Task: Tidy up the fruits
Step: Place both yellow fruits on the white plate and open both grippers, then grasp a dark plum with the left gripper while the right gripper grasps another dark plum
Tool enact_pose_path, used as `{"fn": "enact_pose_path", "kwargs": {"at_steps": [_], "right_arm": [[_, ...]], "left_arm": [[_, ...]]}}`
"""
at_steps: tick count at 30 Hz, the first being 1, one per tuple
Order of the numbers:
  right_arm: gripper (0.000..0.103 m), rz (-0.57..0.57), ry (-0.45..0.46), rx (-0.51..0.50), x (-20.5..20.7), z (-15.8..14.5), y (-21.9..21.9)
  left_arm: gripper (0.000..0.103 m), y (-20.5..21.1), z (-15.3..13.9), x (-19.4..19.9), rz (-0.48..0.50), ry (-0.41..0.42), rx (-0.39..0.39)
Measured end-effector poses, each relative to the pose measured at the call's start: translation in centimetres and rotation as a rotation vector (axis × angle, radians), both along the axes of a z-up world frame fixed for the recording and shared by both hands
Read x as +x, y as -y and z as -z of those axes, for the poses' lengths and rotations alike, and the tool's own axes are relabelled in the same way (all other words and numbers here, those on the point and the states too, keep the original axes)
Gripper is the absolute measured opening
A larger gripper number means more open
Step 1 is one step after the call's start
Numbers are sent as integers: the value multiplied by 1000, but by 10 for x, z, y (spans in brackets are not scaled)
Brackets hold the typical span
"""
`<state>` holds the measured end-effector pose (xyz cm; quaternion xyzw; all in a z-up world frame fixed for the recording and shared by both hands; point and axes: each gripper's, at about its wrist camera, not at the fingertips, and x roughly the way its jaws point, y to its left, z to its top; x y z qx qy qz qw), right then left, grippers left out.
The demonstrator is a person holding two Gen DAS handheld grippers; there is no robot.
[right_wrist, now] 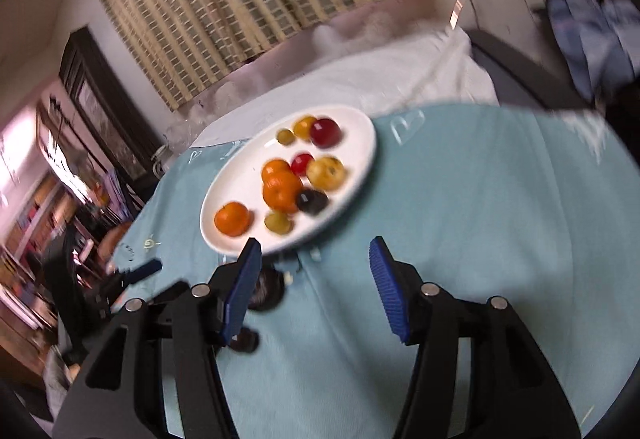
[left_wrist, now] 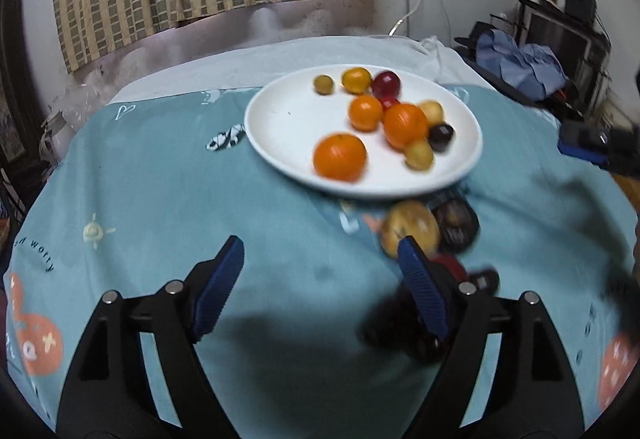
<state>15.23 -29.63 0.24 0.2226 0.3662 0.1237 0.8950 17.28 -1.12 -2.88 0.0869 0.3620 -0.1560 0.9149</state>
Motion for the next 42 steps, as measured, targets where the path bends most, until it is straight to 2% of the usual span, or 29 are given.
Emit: {"fn": "enact_pose_path", "kwargs": {"at_steps": [2,5,14,17,21,24,26,28,30,34,35,37,40,42], "right_arm": [[57,3,-35,46,0,4,5],[57,0,-40,91,-1,4,7],[57,-33,-51,40,-2,5,-5],[57,-30,-55,39,-2,5,-5],[57,-22,-56,45,-3,6,-2],[57,-27,-54,48,-3,5,-3],[57,-37,-50,41,-4,4,-6],[57,-44,-47,33,-4,4,-8],[57,-48,-45,24,-4,4,-10],[57,-49,-47,20,-5,5,-10],[57,-49,-46,20,-5,5,-10],[57,-56,-45,15,-5,5,-12],[57,-63,-45,6,-5,6,-15],[57,-69,-48,1,-5,7,-17]], "left_arm": [[85,2,3,-15,19,16,14],[86,8,5,-26,37,36,30],[87,23,17,-32,130,-7,77],[91,19,21,-29,128,-33,78],[93,-3,15,-30,58,-18,55],[93,-38,10,-28,-87,5,41],[92,-59,7,-26,-140,-10,-29],[92,-70,4,-27,-138,-22,-108],[92,-60,4,-31,-95,-15,-83],[92,-28,15,-40,0,-8,54],[91,-23,18,-42,18,-12,84],[89,-20,21,-42,29,-19,94],[78,-28,22,-38,19,-47,49],[56,-36,25,-32,7,-90,8]]}}
